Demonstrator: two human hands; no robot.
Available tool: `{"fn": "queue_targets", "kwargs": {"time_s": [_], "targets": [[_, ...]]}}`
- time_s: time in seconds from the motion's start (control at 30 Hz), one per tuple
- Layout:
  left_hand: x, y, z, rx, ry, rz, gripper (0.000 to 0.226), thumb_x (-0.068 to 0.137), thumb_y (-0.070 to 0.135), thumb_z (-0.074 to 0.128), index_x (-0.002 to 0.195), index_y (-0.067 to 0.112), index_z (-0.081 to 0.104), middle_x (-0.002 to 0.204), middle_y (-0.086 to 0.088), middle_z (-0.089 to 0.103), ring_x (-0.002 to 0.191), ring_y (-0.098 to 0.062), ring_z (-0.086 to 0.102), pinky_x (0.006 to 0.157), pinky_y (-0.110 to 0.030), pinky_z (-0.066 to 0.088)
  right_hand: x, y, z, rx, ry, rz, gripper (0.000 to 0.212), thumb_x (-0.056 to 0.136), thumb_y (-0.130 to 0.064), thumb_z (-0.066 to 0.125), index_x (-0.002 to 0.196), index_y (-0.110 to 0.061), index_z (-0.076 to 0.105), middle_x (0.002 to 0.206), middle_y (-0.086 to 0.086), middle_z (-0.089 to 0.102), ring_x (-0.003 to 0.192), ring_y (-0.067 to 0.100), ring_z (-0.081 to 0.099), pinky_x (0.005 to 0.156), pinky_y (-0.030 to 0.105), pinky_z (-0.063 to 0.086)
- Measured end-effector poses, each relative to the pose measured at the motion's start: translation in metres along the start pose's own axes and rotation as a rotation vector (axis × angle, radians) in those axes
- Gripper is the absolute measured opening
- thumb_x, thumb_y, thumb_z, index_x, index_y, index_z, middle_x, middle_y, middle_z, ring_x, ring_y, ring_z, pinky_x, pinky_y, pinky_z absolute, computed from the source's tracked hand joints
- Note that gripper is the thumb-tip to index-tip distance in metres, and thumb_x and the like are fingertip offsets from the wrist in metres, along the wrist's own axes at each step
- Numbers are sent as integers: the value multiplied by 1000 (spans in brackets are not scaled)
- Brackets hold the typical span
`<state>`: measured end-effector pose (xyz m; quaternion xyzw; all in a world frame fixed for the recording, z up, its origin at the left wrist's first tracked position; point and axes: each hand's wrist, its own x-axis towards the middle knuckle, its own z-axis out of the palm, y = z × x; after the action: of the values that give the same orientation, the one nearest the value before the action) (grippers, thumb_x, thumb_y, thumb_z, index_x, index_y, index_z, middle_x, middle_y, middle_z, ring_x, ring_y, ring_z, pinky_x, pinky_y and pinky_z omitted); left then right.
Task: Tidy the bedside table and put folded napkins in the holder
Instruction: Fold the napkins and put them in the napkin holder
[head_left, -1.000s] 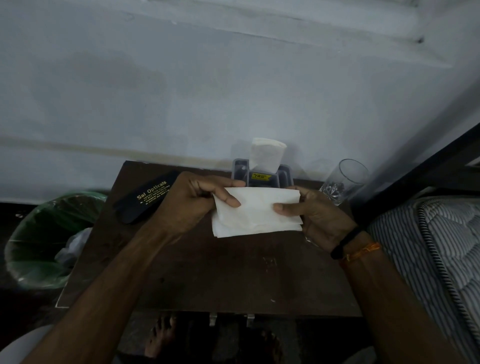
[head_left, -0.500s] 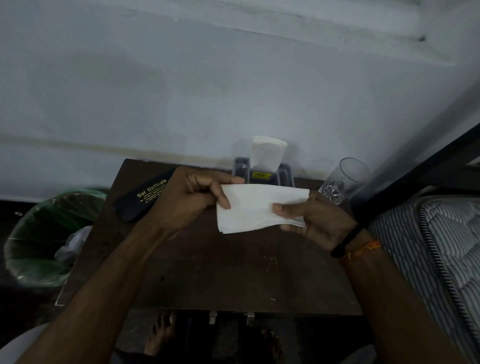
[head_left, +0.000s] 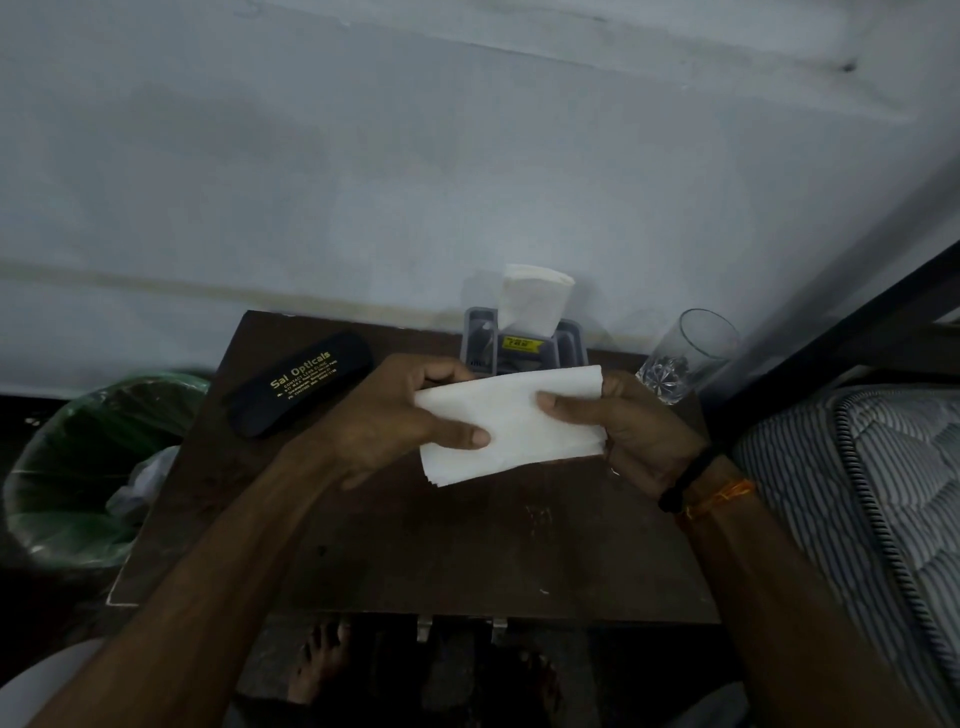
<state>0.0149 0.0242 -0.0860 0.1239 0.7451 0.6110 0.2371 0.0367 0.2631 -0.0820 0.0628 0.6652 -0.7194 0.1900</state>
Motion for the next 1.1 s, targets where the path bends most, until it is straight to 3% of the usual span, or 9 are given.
{"fn": "queue_targets", "kwargs": {"time_s": [0.1,0.2,0.37,0.5,0.6,0.7,0.83,1.0,1.1], "targets": [[0,2,0,-7,-22,11,35,68,4,84,101,9,71,104,-5,74,97,-20,70,77,-34,60,2,2,0,-41,67,-36,34,80,-30,67,106,-8,73,107,16,74,99,31,71,84,42,59],[-2,5,0,-53,-25,18,36,68,-1,82,102,4,70,102,-8,74,94,-21,71,69,-27,58,4,2,-3,-54,110,-90,31,80,-30,67,102,-10,74,106,16,74,95,29,71,83,42,59],[-5,9,-1,-265,-34,0,35,73,-13,74,106,-11,62,104,-21,71,88,-39,72,59,-41,60,7,0,-8,53,218,-152,32,83,-28,64,104,-4,71,100,13,75,88,24,70,71,32,59],[-2,7,1,-356,77,9,35,72,-13,74,104,-13,60,106,-24,70,84,-41,72,59,-40,60,9,-3,-6,109,414,-81,60,82,-60,55,101,-6,71,92,11,74,80,22,69,70,34,56],[1,5,5,-443,206,30,37,72,-11,74,106,-14,60,105,-28,69,73,-37,72,57,-34,58,2,-3,6,199,322,11,63,82,-67,50,104,-11,66,84,8,74,75,20,72,67,34,60],[5,-1,10,-478,289,27,38,69,-6,78,103,-10,62,102,-27,70,78,-39,72,60,-37,59,-2,5,32,173,187,80,60,79,-60,58,115,-12,64,94,12,75,85,23,73,70,34,60],[6,-9,18,-394,317,-12,42,64,2,84,102,-4,65,104,-20,72,97,-38,70,77,-53,60,0,16,50,98,205,7,39,84,-37,70,113,-10,68,101,13,75,84,24,72,63,28,57],[6,-14,19,-63,241,-4,36,71,13,84,103,11,68,103,1,73,98,-14,69,83,-41,60,8,24,36,-35,312,-101,20,89,-10,68,105,2,68,104,15,73,81,21,70,54,24,54],[10,-15,19,28,208,-13,47,75,26,82,118,23,61,114,7,70,104,-10,67,88,-41,58,11,26,28,-253,260,-123,18,92,-9,65,109,-6,67,105,10,72,90,23,70,65,35,60]]}}
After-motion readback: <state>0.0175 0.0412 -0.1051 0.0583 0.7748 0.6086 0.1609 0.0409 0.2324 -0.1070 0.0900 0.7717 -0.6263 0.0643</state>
